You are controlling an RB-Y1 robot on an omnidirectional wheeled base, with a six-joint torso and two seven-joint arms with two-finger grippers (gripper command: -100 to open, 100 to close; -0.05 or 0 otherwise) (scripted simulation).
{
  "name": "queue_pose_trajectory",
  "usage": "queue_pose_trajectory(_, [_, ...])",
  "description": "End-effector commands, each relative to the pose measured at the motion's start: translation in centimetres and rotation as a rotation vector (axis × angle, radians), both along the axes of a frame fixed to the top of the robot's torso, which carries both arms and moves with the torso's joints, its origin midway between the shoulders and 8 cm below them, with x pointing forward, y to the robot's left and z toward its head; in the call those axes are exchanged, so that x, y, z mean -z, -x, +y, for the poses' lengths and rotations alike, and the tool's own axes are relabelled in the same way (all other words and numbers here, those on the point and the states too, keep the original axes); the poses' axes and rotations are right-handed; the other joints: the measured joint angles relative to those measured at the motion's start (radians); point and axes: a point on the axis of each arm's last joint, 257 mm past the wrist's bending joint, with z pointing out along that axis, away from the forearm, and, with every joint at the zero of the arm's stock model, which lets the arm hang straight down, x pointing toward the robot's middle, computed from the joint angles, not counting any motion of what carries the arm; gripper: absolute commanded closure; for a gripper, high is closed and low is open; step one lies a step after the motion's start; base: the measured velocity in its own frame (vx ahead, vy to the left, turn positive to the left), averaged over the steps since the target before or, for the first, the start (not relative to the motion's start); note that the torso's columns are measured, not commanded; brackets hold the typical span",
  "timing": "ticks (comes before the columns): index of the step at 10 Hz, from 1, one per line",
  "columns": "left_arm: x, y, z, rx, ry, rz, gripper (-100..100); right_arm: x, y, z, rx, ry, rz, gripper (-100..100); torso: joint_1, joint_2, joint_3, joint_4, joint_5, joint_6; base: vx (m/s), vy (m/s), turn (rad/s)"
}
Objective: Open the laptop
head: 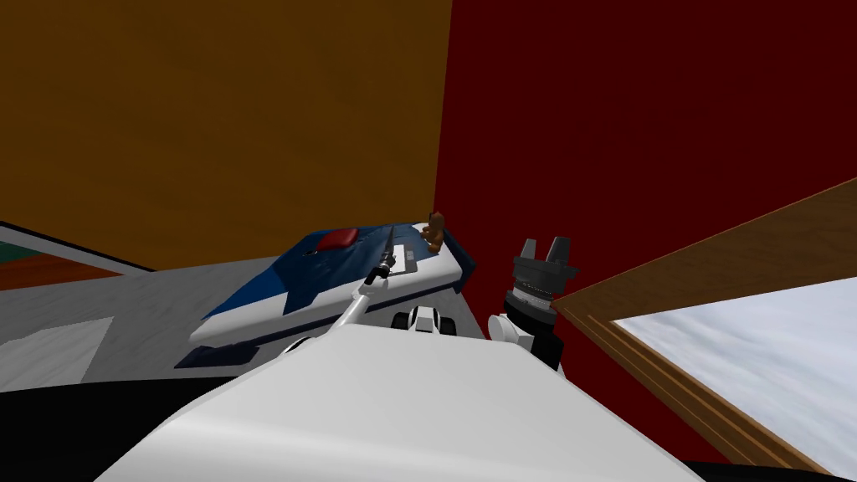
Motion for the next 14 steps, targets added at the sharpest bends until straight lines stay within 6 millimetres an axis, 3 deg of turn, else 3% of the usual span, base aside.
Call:
queue_pose_trajectory(1, [1.6,0.6,0.9,-0.001,-0.078,0.030,100,0.0,0.0,0.0,0.000,0.000,0.000,0,0.006,0.003,0.002,0.002,0.001,-0.001,0.049,-0.111,0.010])
queue_pose_trajectory(9, [6.7,3.2,4.2,0.016,-0.367,0.128,100,0.0,0.0,0.0,0.000,0.000,0.000,0,-0.001,0.004,0.002,0.002,0.000,0.000,0.069,-0.139,0.018])
queue_pose_trajectory(10, [6.5,3.2,4.1,0.012,-0.341,0.124,100,0.0,0.0,0.0,0.000,0.000,0.000,0,-0.002,0.003,0.002,0.002,-0.001,0.000,0.022,-0.066,0.009])
queue_pose_trajectory(13, [9.6,6.2,5.5,0.003,-0.452,0.159,100,0.0,0.0,0.0,0.000,0.000,0.000,0,0.002,-0.004,-0.001,-0.001,0.001,-0.001,0.105,-0.067,0.008])
queue_pose_trajectory(14, [9.6,6.2,5.5,0.004,-0.460,0.160,100,0.0,0.0,0.0,0.000,0.000,0.000,0,0.002,-0.006,-0.003,-0.001,0.001,0.000,0.094,-0.059,0.006])
